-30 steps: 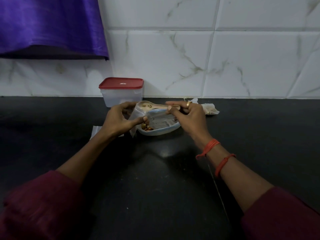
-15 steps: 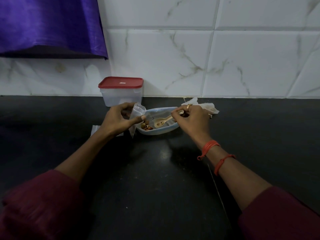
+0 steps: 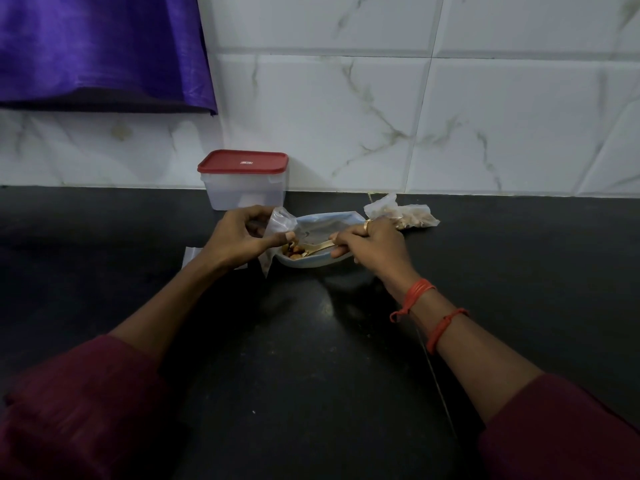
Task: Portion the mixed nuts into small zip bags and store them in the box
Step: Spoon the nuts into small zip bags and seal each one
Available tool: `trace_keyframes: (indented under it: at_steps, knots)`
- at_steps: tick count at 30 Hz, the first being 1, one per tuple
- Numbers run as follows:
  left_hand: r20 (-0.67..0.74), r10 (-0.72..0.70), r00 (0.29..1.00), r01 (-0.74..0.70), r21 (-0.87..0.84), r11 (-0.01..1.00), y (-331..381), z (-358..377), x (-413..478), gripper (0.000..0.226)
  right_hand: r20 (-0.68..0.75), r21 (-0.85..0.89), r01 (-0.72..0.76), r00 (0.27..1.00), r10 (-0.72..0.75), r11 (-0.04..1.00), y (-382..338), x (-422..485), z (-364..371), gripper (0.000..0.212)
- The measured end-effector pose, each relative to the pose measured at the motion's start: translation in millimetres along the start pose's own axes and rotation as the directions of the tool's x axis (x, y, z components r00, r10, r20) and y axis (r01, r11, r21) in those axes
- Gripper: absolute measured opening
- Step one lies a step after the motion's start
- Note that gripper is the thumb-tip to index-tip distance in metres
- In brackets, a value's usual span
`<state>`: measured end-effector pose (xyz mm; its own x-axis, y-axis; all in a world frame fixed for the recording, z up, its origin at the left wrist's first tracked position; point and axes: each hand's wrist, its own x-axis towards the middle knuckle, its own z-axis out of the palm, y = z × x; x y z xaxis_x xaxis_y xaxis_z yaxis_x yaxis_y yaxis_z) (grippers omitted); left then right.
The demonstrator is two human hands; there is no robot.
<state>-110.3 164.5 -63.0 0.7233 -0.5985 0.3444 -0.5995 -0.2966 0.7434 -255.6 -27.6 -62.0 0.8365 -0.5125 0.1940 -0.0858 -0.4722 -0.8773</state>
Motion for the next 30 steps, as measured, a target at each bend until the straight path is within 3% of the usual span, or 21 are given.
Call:
trace_keyframes:
  at_steps: [10,30]
  knots:
    - [-0.041,0.020,0.999,-0.020,-0.012,1.000,-3.7,-1.7,-0.4,0.051,-0.022,0.315,-0.225,0.969,0.245,0.922,-0.5,-2.6,6.4,0.011]
    - [-0.067,0.047,0.997,-0.045,0.020,0.999,-2.4,-0.4,-1.0,0.057,-0.076,0.612,-0.220,0.940,0.333,0.760,-6.0,5.0,-12.4,0.012]
